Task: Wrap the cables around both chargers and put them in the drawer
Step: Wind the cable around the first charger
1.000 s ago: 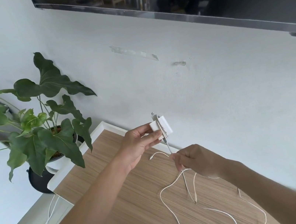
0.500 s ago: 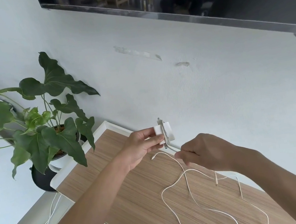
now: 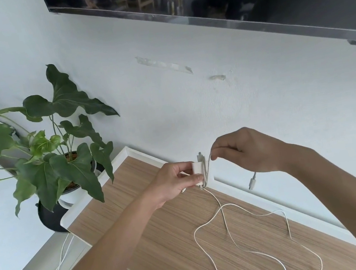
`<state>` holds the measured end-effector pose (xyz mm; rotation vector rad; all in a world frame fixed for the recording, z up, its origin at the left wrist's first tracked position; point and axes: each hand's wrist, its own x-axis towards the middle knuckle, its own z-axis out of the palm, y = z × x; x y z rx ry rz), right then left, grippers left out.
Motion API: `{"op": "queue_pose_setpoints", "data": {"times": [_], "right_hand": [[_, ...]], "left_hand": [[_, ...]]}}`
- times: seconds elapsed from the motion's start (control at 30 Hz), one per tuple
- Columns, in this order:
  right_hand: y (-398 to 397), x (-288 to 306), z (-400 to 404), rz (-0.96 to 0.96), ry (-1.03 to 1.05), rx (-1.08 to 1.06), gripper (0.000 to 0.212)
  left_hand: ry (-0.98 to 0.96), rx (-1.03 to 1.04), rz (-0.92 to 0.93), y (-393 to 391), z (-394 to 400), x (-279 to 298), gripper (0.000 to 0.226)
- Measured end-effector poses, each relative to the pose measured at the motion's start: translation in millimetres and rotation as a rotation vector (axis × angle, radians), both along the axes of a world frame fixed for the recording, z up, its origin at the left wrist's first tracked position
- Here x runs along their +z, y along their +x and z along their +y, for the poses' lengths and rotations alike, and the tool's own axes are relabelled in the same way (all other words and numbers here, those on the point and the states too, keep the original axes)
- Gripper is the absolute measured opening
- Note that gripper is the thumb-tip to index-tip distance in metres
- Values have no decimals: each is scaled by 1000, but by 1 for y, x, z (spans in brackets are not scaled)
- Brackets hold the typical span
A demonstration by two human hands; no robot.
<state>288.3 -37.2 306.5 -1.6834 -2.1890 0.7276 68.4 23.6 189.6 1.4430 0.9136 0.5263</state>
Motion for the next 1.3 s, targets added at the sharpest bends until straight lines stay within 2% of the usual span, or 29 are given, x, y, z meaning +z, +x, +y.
{"op": "queue_pose_setpoints", "data": {"times": [0.3,0.63,0.8,0.9,1.17,1.3], "right_hand": [[13,-14,23,45,-131,-77,26],[35,-33,18,441,-308,-210,15],[44,-54,14,668,-362,-284,30],[46,-71,7,718,-408,-333,24],[28,-89,-6,509,-448,-270,30],[16,-96,-13,372,-408,-218,40]], "left_hand": [[21,-184,-5,1,-11,11,30],[-51,-307,-175,-5,-6,16,33],[-126,-287,-335,-4,-3,17,35],[-156,-252,-388,-2,-3,17,36],[-202,-184,-439,2,-4,12,39],[-257,-110,-507,5,-3,8,31]]}}
